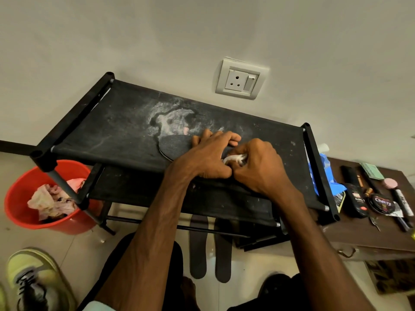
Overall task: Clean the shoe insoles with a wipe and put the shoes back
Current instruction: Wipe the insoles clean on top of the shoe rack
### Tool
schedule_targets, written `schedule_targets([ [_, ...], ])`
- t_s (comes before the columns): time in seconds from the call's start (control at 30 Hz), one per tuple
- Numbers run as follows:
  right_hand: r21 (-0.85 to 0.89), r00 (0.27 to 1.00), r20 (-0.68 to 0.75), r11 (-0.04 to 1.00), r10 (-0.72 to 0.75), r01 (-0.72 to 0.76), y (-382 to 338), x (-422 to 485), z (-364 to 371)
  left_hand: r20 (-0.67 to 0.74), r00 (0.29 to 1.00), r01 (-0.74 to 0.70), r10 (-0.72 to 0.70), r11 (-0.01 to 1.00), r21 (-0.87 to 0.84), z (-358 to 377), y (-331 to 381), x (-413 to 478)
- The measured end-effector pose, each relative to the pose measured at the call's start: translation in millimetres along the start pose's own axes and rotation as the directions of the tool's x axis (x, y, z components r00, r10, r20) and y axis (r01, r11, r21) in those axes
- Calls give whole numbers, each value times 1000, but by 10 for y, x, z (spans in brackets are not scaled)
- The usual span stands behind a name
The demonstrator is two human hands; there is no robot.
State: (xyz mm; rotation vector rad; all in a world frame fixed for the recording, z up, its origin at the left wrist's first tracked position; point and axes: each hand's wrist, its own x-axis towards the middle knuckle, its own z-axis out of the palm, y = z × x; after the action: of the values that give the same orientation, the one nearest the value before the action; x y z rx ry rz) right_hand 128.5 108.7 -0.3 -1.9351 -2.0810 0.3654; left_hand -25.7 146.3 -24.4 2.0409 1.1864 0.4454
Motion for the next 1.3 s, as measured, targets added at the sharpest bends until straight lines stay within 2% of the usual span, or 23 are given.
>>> schedule_targets([
  [0.23, -47, 989, -45, 989, 139, -141, 218, 79, -166, 45, 999, -18, 17, 1000, 10, -1, 14, 1],
  [0.33, -119, 999, -13, 992, 47, -48, 92, 79, -127, 47, 999, -18, 18, 1000, 11, -5, -7, 1],
  [0.47, -56, 996, 51, 995, -79, 82, -49, 54, -53, 51, 999, -8, 8, 1000, -4, -18, -21, 6],
  [0.53, -46, 999, 16, 998, -43, 44, 31, 62, -73, 50, 999, -18, 18, 1000, -6, -8, -12, 5],
  [0.67, -63, 988, -95, 990, 122, -128, 304, 112, -165, 56, 998, -32, 31, 999, 13, 1, 1, 4],
  [0.77, 24, 965, -183, 983, 186, -185, 502, 110, -237, 36, 999, -32, 31, 999, 7, -16, -26, 6],
  [0.87, 234, 920, -334, 964, 204, -129, 688, 15, -309, 15, 999, -33, 33, 999, 1, -12, -36, 12],
  [0.93, 320, 898, -378, 942, 223, -99, 778, -60, -336, -2, 999, -37, 37, 999, 28, 12, -26, 23],
  [1.13, 409, 910, -357, 911, 211, -51, 779, -110, -297, -158, 985, -34, 66, 980, 196, 171, 31, 93],
  [1.3, 439, 931, -307, 897, 199, -47, 784, -92, -284, -226, 968, -49, 112, 962, 267, 318, 124, 186],
])
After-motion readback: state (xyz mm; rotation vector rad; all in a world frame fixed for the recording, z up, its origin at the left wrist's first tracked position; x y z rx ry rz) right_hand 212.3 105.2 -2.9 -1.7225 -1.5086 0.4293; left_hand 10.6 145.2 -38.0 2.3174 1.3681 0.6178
